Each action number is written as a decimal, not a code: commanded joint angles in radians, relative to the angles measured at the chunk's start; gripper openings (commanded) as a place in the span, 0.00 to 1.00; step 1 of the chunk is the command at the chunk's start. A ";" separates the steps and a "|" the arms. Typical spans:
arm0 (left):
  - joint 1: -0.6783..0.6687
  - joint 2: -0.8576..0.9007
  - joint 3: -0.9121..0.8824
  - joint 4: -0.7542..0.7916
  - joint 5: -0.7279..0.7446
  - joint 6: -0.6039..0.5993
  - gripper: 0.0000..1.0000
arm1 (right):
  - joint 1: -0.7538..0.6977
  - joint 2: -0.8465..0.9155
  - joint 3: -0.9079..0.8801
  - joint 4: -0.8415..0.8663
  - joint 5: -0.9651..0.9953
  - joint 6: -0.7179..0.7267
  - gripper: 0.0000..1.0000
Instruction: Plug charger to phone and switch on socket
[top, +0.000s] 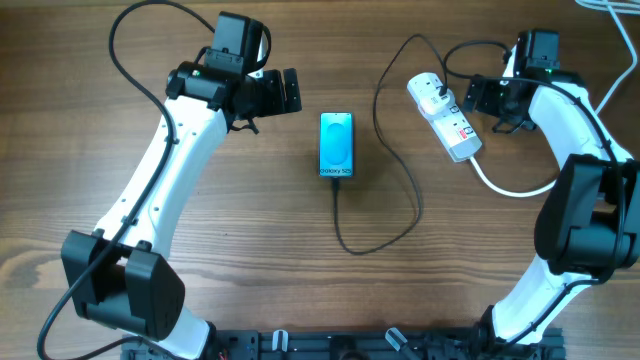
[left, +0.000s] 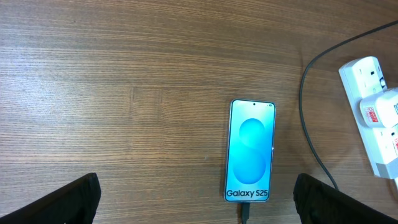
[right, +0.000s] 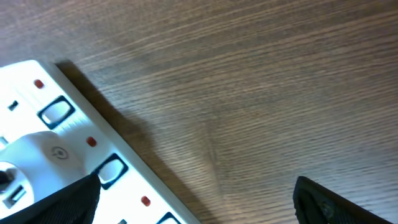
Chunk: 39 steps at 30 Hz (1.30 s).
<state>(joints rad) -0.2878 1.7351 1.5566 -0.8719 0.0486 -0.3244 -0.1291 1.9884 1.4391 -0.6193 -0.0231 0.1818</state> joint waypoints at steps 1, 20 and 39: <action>0.003 0.006 -0.001 0.000 -0.020 -0.009 1.00 | 0.002 0.019 -0.008 0.011 -0.027 0.032 1.00; 0.003 0.006 -0.001 0.000 -0.020 -0.009 1.00 | 0.003 0.105 -0.011 0.016 -0.101 0.084 1.00; 0.003 0.006 -0.001 0.000 -0.020 -0.009 1.00 | 0.005 0.105 -0.030 -0.009 -0.143 0.116 1.00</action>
<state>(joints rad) -0.2878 1.7351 1.5570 -0.8722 0.0490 -0.3244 -0.1329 2.0762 1.4345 -0.6155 -0.1364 0.2947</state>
